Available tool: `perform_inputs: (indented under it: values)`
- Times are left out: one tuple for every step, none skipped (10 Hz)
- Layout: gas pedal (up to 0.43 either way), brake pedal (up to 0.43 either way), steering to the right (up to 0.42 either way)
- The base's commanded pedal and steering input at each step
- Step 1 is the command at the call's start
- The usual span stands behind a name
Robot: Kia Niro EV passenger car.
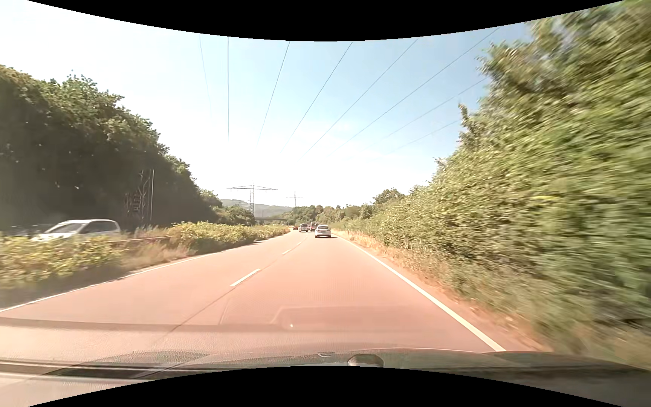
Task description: Follow the waypoints while adhering to traffic rules and regulations
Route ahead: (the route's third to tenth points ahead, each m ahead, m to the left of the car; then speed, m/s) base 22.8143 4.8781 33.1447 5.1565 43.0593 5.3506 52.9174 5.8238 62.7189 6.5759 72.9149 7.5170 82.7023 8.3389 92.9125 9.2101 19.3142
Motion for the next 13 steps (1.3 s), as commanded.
perform_inputs:
  values:
    - [0.000,0.000,-0.006]
    - [0.000,0.000,-0.006]
    - [0.000,0.000,-0.006]
    - [0.000,0.000,-0.006]
    - [0.000,0.000,-0.006]
    - [0.000,0.000,-0.007]
    - [0.000,0.000,-0.007]
    - [0.000,0.000,-0.007]
    - [0.000,0.000,-0.007]
    - [0.000,0.000,-0.007]
    - [0.000,0.000,-0.007]
    - [0.000,0.000,-0.007]
    - [0.000,0.000,-0.007]
